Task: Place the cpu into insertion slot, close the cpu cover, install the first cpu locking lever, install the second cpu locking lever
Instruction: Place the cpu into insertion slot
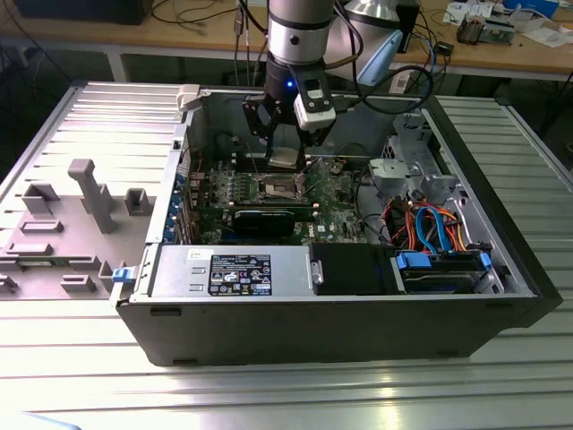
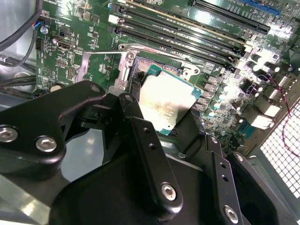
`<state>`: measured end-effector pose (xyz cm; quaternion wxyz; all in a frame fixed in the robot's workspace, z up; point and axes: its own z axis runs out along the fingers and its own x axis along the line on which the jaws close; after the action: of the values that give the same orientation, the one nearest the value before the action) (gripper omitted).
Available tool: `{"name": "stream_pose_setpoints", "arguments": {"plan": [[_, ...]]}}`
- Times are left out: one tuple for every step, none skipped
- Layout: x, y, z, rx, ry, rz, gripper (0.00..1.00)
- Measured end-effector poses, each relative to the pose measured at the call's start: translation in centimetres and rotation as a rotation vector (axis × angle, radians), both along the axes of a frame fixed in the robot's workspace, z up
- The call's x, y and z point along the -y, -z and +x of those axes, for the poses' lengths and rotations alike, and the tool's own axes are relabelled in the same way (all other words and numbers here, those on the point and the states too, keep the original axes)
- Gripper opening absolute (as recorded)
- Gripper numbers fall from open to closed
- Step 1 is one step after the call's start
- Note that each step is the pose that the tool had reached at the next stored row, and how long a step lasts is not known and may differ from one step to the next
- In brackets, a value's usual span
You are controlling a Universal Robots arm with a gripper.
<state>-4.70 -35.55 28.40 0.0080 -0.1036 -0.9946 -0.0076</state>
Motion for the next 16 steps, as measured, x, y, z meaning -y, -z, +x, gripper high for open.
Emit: {"name": "stream_pose_setpoints", "arguments": {"plan": [[0.0, 0.02, 0.0, 0.0, 0.001, -0.0001, 0.55], [0.0, 0.02, 0.0, 0.0, 0.002, -0.0001, 0.55], [0.0, 0.04, 0.0, 0.0, 0.002, 0.0, 0.55], [0.0, 0.05, 0.0, 0.0, 0.003, -0.0001, 0.55], [0.0, 0.05, 0.0, 0.0, 0.004, -0.0001, 0.55], [0.0, 0.06, 0.0, 0.0, 0.004, -0.0001, 0.55], [0.0, 0.06, 0.0, 0.0, 0.005, 0.0, 0.55], [0.0, 0.07, 0.0, 0.0, 0.006, 0.0, 0.55], [0.0, 0.08, 0.0, 0.0, 0.008, -0.0001, 0.55], [0.0, 0.09, 0.0, 0.0, 0.009, -0.0001, 0.55], [0.0, 0.09, 0.0, 0.0, 0.01, 0.0, 0.55], [0.0, 0.1, 0.0, 0.0, 0.01, -0.0001, 0.55], [0.0, 0.1, 0.0, 0.0, 0.011, 0.0, 0.55], [0.0, 0.11, 0.0, 0.0, 0.013, -0.0001, 0.55], [0.0, 0.11, 0.0, 0.0, 0.014, -0.0001, 0.55], [0.0, 0.12, 0.0, 0.0, 0.015, -0.0001, 0.55]]}}
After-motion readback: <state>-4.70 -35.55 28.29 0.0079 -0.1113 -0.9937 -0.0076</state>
